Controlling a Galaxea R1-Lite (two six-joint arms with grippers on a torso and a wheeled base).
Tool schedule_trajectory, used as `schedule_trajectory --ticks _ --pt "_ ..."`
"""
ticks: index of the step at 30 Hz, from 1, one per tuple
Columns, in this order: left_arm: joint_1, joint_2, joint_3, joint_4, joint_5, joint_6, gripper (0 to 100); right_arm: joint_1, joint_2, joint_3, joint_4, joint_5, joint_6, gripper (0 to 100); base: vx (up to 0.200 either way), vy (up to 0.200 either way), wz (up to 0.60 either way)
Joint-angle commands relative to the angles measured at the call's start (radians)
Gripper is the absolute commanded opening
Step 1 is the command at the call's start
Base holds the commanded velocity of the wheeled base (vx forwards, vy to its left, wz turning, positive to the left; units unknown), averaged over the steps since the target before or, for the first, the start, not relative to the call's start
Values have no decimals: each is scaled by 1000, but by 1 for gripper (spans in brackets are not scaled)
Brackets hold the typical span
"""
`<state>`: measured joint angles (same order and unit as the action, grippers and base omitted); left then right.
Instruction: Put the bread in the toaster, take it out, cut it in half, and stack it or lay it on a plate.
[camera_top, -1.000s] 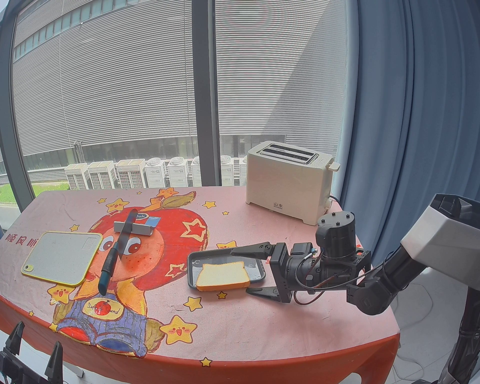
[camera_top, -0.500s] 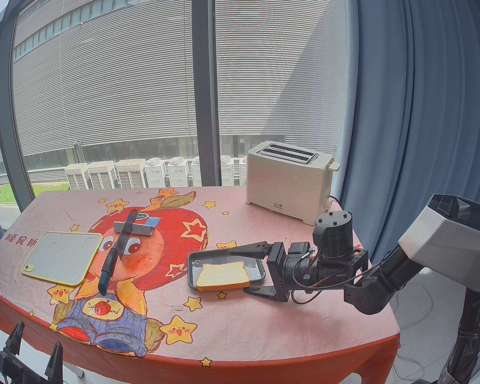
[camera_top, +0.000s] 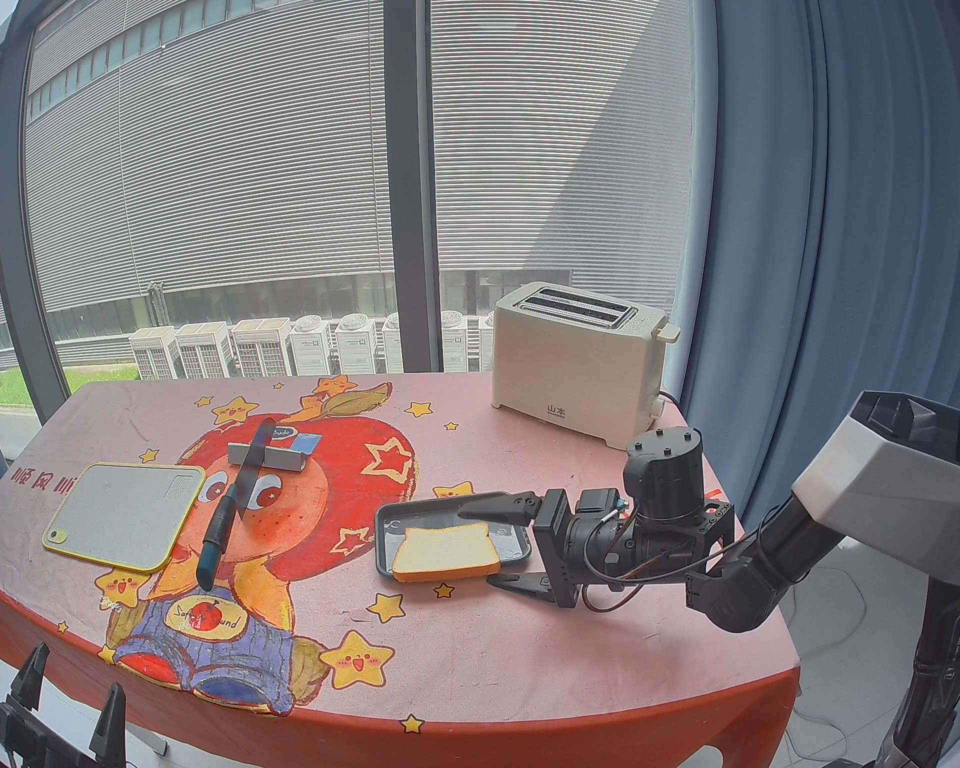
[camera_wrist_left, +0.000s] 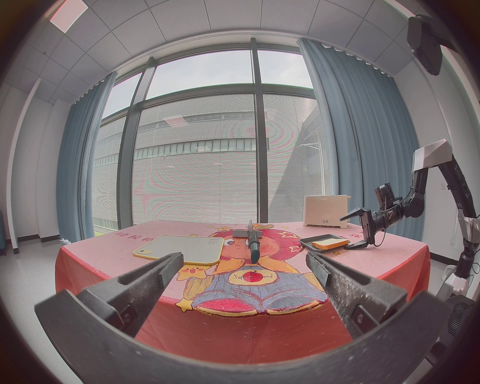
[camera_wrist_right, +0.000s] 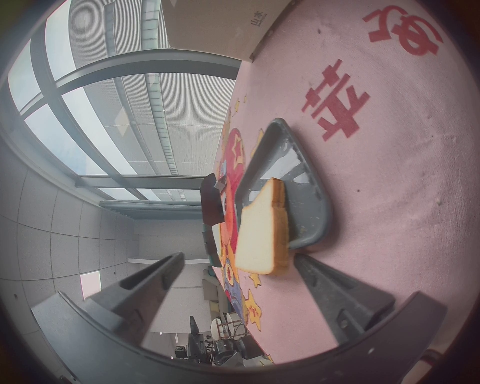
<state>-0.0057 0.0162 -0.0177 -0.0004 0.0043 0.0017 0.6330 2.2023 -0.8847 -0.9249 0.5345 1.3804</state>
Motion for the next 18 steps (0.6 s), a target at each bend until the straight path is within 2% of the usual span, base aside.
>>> schedule_trajectory --ticks 1,7,18 --pt "0 -16 18 0 0 0 100 5 11 10 12 1 -3 0 0 0 0" --pt "0 -16 18 0 0 0 100 4 0 -5 80 1 -8 0 0 0 0" --pt "0 -16 18 0 0 0 100 4 4 -5 66 -1 -11 0 0 0 0"
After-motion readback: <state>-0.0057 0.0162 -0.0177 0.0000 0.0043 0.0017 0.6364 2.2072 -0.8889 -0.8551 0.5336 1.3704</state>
